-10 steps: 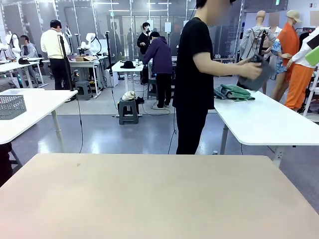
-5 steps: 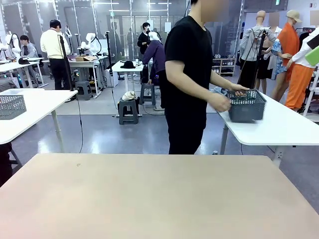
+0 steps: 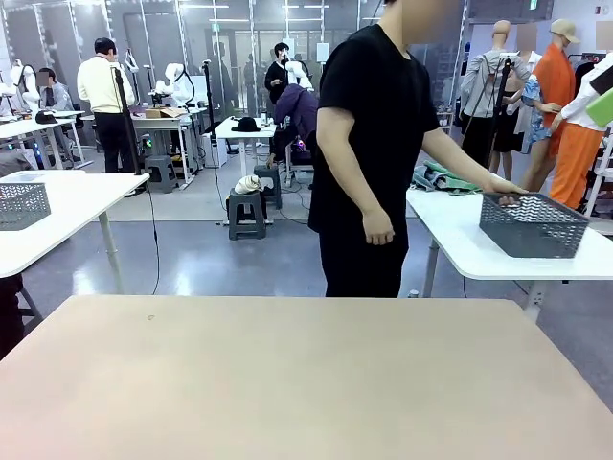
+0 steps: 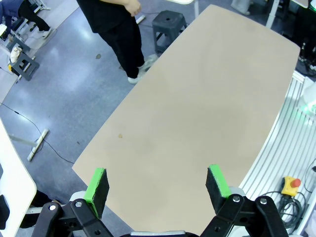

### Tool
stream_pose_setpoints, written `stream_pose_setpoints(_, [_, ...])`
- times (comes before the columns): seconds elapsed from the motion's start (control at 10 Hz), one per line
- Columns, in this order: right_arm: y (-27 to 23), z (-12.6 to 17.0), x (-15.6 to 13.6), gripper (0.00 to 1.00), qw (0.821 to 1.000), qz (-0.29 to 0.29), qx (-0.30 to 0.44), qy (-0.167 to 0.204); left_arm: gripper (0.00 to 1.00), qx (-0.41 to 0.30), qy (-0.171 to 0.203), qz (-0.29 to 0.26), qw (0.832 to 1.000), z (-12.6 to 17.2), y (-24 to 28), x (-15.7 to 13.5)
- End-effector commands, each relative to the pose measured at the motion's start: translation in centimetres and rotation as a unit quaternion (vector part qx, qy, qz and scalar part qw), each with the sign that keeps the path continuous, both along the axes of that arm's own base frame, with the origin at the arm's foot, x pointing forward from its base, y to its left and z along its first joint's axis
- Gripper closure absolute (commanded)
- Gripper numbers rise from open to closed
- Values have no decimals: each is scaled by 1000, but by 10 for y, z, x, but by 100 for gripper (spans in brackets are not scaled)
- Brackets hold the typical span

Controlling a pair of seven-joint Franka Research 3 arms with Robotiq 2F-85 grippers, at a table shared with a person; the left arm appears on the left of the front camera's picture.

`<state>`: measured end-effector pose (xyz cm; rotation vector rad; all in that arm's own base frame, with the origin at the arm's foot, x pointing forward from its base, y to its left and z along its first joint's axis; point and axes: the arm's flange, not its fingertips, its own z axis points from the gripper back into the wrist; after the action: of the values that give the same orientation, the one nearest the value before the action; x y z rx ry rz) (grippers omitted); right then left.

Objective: Fold the towels and place them in the basket.
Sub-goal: When a person lays out a Towel with hook on the table, fold it in half twice.

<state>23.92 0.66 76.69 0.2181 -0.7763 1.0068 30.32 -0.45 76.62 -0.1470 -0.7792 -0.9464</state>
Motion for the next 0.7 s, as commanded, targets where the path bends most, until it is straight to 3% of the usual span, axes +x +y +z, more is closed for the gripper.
stream_pose_setpoints(0.0, [1,0,1,0,1000,4,4,-1,0,-2,-1,-3,1000,0,-1,0])
stream_pose_setpoints(0.6, [1,0,1,0,1000,4,4,-1,0,-2,-1,-3,1000,0,-1,0])
